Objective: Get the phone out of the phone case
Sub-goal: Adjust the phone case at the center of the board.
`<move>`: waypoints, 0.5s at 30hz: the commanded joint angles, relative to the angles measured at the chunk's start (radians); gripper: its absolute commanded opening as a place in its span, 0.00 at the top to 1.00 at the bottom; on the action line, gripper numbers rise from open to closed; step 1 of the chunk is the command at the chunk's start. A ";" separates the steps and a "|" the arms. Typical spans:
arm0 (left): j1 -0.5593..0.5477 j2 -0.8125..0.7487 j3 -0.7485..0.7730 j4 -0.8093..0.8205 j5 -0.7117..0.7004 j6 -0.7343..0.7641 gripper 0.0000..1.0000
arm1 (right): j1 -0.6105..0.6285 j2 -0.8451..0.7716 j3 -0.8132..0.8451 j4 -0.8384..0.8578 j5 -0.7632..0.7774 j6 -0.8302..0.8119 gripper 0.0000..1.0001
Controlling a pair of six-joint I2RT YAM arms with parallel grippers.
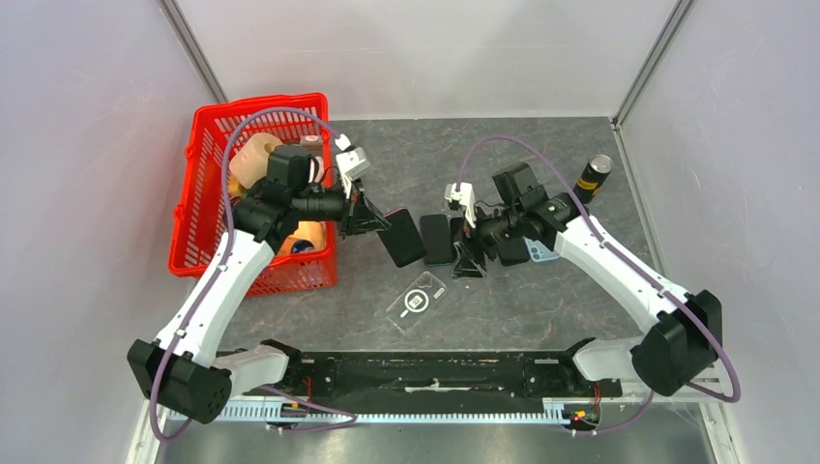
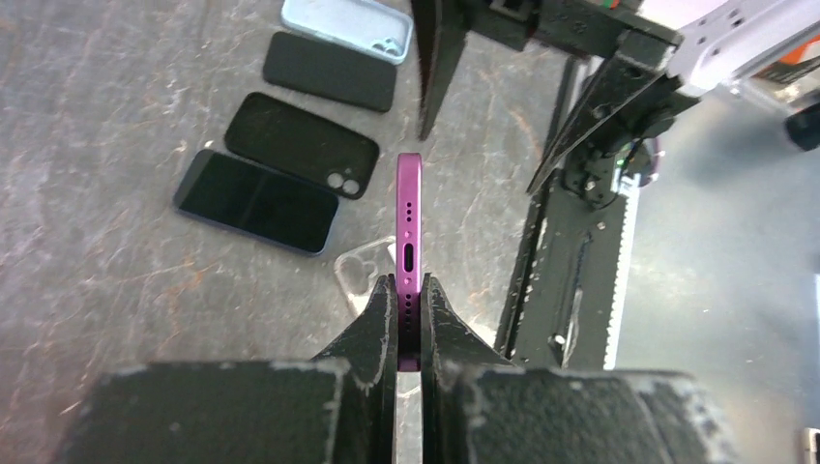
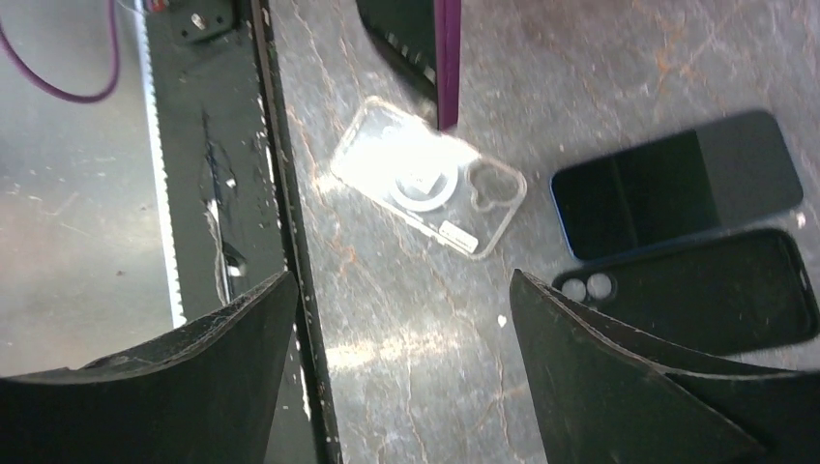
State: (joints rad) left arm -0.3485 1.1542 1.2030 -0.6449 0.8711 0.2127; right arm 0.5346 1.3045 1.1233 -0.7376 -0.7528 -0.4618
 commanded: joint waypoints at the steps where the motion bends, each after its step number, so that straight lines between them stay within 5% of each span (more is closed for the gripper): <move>1: -0.007 -0.003 0.001 0.196 0.176 -0.143 0.98 | 0.001 0.062 0.111 0.045 -0.130 0.024 0.12; 11: -0.091 -0.016 -0.061 0.313 0.138 -0.204 0.98 | 0.002 0.138 0.179 0.153 -0.243 0.124 0.12; 15: -0.141 -0.010 -0.076 0.343 0.089 -0.204 0.98 | 0.005 0.149 0.186 0.165 -0.289 0.145 0.21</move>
State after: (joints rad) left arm -0.4519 1.1679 1.1297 -0.4240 0.9665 0.0578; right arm 0.5346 1.4475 1.2625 -0.6247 -0.9546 -0.3565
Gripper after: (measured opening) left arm 0.084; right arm 0.846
